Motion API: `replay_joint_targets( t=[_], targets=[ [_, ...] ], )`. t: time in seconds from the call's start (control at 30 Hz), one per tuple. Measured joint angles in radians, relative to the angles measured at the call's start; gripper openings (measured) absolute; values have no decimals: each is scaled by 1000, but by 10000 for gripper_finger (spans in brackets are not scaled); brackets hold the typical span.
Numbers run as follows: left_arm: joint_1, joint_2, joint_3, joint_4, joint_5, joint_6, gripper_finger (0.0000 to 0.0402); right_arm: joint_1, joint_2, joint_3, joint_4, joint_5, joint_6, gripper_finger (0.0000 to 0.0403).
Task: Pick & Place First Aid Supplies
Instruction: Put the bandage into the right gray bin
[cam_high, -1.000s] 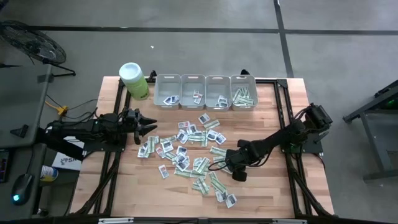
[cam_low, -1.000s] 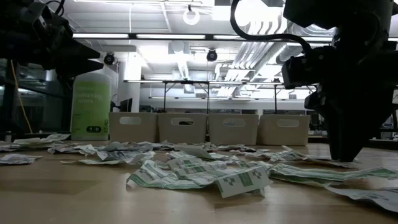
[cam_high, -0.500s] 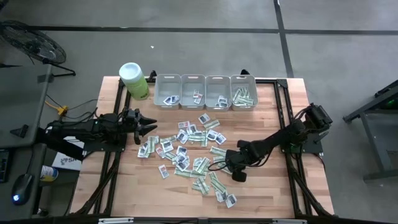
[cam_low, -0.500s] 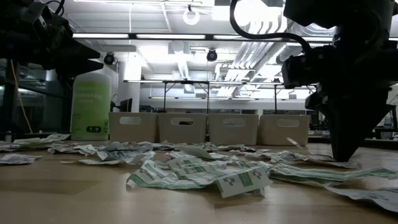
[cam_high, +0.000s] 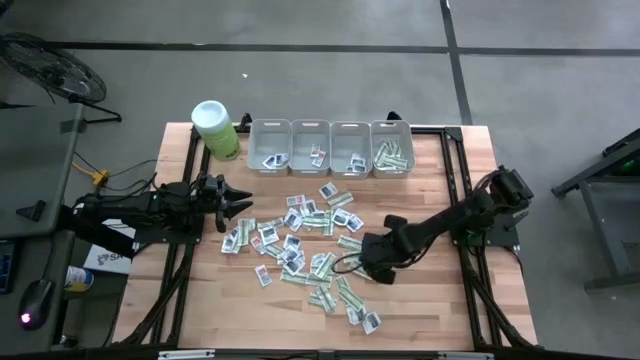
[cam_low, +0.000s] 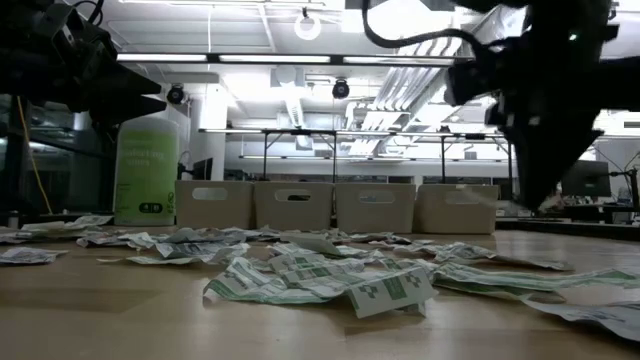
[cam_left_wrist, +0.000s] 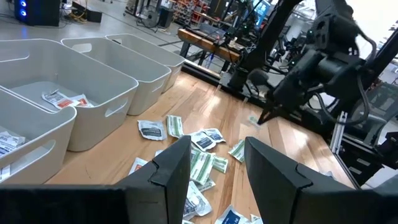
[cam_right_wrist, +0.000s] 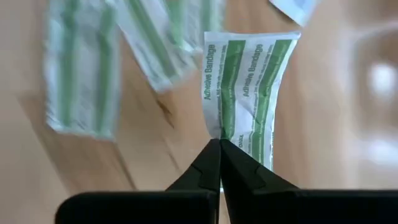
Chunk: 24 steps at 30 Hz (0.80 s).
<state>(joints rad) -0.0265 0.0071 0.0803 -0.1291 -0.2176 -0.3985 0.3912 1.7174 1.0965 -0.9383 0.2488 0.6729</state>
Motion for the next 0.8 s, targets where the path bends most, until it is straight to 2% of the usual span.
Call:
replay_joint_targets(
  t=[0.17,0.37,0.8],
  targets=[
    [0,0,0,0,0,0,150,-38,-3,85,-173,71,10,0],
    [0,0,0,0,0,0,150,-139,-9,131,-334,93,-11,0],
    [0,0,0,0,0,0,150,-415,-45,130,-428,181,-78,0]
  ],
)
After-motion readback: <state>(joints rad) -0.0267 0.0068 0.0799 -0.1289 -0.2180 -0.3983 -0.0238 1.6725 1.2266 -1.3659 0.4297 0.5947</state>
